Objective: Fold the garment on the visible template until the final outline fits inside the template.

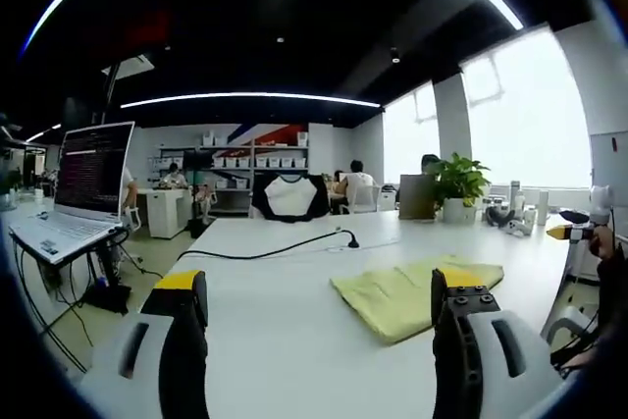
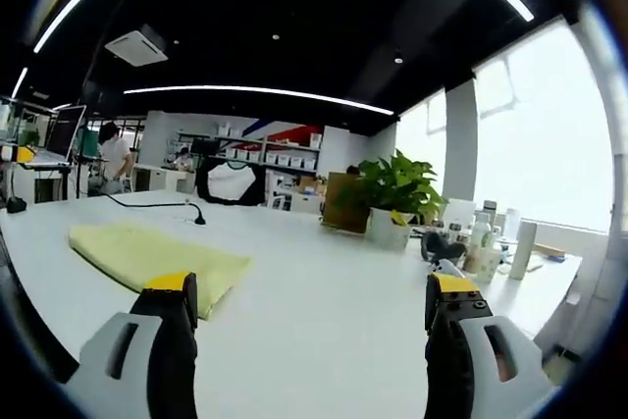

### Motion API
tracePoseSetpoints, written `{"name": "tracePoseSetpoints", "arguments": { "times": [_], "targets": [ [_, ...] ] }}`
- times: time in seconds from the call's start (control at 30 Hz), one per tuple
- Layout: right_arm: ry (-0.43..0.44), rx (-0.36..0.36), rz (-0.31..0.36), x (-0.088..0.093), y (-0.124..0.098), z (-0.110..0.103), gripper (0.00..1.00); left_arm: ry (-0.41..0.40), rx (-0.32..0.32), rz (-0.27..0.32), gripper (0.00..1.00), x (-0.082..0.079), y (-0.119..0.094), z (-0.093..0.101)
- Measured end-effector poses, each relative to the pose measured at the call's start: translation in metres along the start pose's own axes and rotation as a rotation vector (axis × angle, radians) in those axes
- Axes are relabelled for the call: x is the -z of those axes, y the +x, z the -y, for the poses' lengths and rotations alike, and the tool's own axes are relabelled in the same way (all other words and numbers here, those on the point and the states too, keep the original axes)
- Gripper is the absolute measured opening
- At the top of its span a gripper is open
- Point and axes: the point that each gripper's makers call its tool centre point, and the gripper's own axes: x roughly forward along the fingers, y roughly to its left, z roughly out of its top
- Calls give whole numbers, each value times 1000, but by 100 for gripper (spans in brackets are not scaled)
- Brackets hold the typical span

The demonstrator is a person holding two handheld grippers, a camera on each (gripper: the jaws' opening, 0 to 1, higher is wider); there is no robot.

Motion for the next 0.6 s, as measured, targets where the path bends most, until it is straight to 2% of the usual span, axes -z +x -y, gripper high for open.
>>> {"name": "tracePoseSetpoints", "arguments": {
  "times": [0.13, 0.33, 0.6],
  "targets": [
    [2, -11, 0, -4, -1, -2, 99, 6, -9, 18, 100, -5, -4, 0],
    [-22, 6, 40, -17, -5, 1, 99, 1, -18, 7, 100, -3, 1, 0],
    [-19, 3, 32, -12, -6, -4, 99, 12, -6, 27, 100, -5, 1, 7]
  ]
}}
